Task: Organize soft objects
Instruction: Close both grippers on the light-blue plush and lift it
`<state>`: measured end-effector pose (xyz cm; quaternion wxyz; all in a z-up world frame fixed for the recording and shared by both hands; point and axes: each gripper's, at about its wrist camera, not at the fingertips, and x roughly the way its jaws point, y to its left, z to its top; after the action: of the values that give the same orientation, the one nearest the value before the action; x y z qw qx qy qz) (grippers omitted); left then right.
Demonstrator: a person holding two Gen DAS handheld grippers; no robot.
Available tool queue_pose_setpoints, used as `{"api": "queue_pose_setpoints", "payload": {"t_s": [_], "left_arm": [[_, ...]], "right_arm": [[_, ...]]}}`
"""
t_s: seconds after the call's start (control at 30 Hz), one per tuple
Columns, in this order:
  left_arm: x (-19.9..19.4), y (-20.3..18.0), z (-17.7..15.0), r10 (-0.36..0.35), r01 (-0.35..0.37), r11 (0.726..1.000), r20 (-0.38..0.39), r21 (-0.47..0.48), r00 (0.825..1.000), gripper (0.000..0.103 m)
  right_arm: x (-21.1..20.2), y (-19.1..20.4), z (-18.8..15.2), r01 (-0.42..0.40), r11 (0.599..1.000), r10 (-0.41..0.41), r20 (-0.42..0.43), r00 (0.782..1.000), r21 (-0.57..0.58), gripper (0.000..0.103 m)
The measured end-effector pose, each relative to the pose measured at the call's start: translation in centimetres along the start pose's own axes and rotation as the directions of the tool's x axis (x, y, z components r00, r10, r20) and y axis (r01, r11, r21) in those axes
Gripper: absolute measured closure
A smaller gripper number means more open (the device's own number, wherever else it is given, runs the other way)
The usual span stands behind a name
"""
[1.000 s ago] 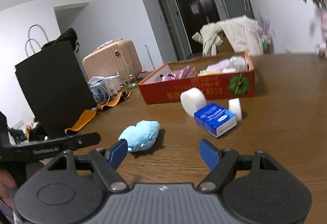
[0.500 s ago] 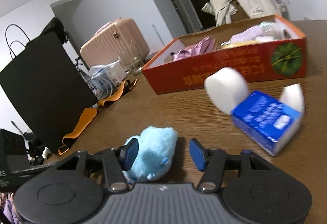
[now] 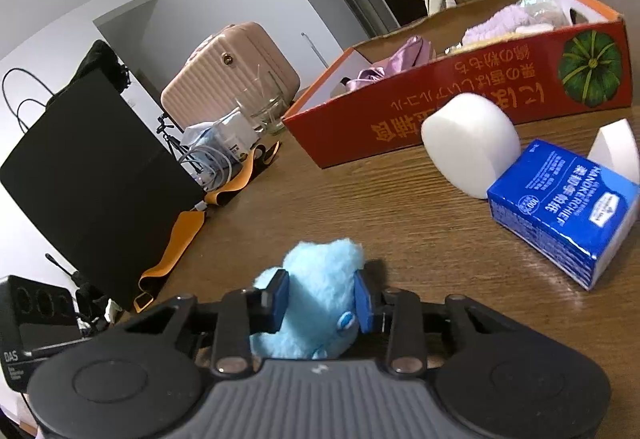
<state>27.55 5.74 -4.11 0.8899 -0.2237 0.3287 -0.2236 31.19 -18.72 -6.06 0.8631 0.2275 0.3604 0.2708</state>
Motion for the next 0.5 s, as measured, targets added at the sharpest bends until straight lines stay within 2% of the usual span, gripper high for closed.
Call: {"api": "queue_pose_setpoints", "payload": {"t_s": [0.23,0.5], "left_arm": [[-2.8,-4.0,-1.7,-0.061,0.06,0.997,0.028,0.046,0.998,0.06],[-4.5,-9.3,-3.1,-0.134,0.127,0.984,0.046,0.126,0.99,0.061]], "right_arm": [[-5.9,1.4,-1.6,0.026,1.0,-0.025,0.073,0.997,-0.018,0.069],[-13.2,1.8,-3.4,0.057,0.998,-0.053,0.193,0.98,-0.014,0.069]]}}
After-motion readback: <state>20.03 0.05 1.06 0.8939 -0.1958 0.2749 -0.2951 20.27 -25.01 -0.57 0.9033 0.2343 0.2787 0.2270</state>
